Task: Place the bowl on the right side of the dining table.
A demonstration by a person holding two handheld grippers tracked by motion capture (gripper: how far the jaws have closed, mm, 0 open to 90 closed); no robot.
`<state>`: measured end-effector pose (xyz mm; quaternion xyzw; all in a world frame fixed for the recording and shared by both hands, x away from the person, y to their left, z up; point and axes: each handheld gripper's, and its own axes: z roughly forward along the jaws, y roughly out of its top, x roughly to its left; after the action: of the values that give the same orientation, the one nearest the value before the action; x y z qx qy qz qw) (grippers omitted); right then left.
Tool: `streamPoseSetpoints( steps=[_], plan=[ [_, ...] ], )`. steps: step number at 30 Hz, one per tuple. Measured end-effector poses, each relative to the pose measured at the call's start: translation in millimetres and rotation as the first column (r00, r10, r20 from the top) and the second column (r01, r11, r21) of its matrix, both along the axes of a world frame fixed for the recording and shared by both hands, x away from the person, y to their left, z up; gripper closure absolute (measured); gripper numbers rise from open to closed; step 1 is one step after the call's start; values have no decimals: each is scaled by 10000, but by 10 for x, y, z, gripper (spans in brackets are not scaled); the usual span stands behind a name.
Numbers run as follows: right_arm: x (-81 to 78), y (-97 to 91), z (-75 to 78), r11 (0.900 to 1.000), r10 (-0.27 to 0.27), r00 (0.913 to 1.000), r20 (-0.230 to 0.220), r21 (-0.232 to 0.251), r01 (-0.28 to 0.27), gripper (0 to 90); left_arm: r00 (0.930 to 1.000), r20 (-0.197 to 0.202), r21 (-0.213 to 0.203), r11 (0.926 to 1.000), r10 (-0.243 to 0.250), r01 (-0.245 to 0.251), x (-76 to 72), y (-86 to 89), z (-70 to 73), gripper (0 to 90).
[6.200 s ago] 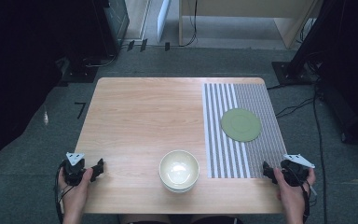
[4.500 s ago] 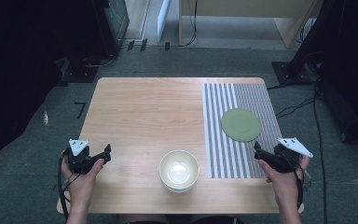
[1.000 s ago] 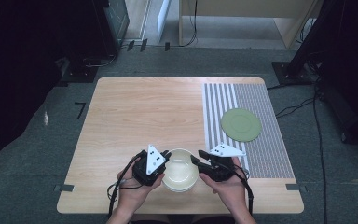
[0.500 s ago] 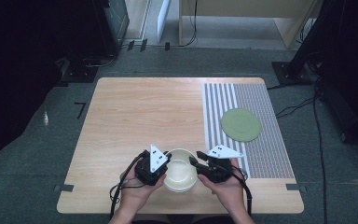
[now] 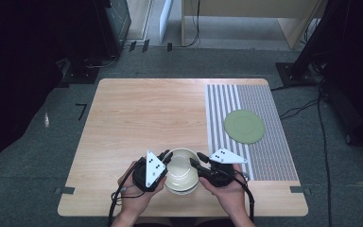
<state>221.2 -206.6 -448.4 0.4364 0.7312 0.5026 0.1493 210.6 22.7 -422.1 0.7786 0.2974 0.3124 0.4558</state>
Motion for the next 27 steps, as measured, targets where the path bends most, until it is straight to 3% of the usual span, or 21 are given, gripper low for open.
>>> streamPoseSetpoints(
  steps=[5,11,16,19,21,23,25,26,27],
  plan=[
    [-37,48,26,9976,43,10000,-38,687,-40,700,9974,721,113,9999,58,-66,-82,-40,24,838],
    [-45,92,2,9958,-438,9984,-355,791,465,773,9891,1469,198,9997,108,-139,-168,-69,54,837],
    [-71,107,27,9945,-743,9971,-149,731,752,834,9854,1699,252,9995,124,-170,-199,-68,54,836],
    [-89,104,39,9933,-976,9952,80,628,969,848,9878,1551,131,9998,145,-167,-198,-76,42,833],
    [-106,104,50,9939,-1056,9936,411,356,1042,847,9917,1286,-161,9998,96,-76,-185,-60,35,826],
    [-122,104,63,9940,-1096,9917,667,85,1093,847,9965,834,-722,9973,-90,150,-158,-21,40,815],
    [-132,101,74,9926,-1197,9890,864,-121,1211,846,9983,476,-1302,9907,-334,394,-135,23,57,711],
    [-132,94,77,9918,-1256,9880,896,-140,1273,846,9982,197,-1771,9825,-559,585,-114,63,69,651],
    [-129,76,82,9907,-1338,9867,923,-108,1354,845,9988,-14,-2100,9765,-497,483,-91,95,79,521]
  ],
)
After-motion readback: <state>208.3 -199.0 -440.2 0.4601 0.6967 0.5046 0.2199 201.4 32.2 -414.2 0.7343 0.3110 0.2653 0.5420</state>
